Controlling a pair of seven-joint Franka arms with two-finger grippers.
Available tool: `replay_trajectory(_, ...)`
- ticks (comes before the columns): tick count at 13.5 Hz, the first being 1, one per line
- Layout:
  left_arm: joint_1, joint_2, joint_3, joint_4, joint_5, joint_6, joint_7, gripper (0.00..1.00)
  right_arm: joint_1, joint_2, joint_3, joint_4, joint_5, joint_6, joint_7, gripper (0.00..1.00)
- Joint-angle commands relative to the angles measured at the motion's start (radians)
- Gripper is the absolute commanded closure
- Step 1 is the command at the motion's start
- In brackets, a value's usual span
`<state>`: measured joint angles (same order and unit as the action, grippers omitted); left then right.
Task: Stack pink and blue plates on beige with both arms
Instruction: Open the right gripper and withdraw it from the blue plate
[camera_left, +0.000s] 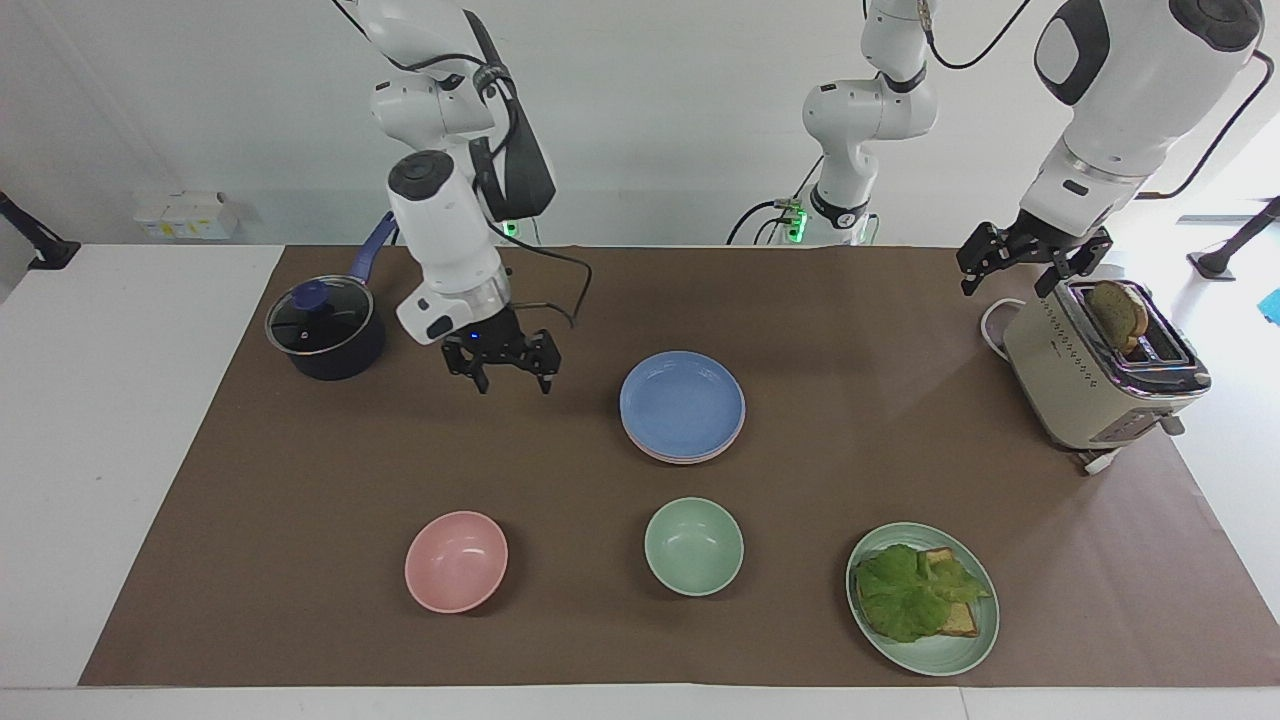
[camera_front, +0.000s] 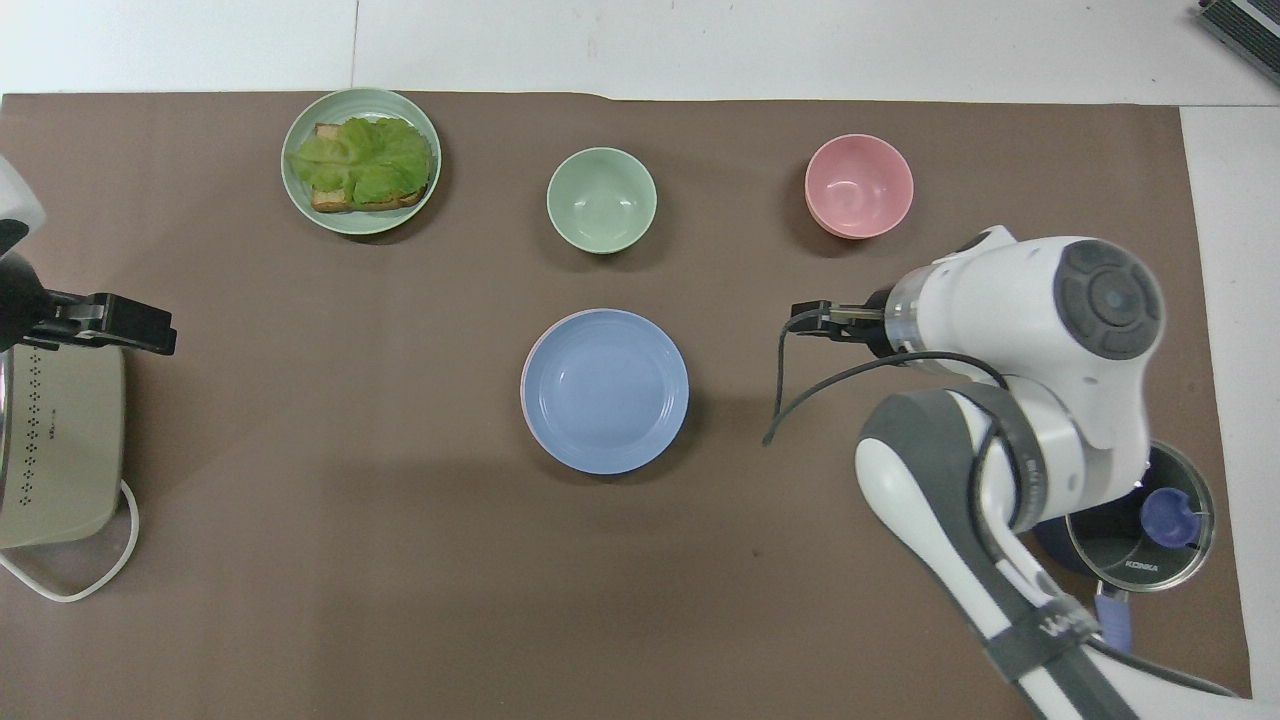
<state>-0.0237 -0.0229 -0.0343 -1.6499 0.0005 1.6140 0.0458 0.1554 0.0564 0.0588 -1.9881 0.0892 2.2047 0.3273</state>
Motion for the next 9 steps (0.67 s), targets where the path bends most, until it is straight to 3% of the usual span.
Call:
replay_trajectory(1,0.005,-0.003,-0.004,0.004,0.013,-0.013,0.012,0.00,-0.101,-0.087,0.013,-0.018,-0.067,-0.080,-0.036,0.00)
replay_trajectory(4,0.005,-0.003,-0.004,0.004,0.013,-0.011,0.012,0.00,-0.213,-0.147,0.010,0.012,-0.083,-0.173,-0.132,0.00)
replay_trajectory(6,0.005,-0.003,-0.004,0.004,0.013,-0.013,0.012,0.00,-0.270,-0.139,0.012,0.130,-0.094,-0.320,-0.183,0.00)
replay_trajectory(9,0.005,-0.003,-0.004,0.002,0.013,-0.011,0.012,0.00,-0.289,-0.121,0.015,0.262,-0.141,-0.443,-0.217,0.00)
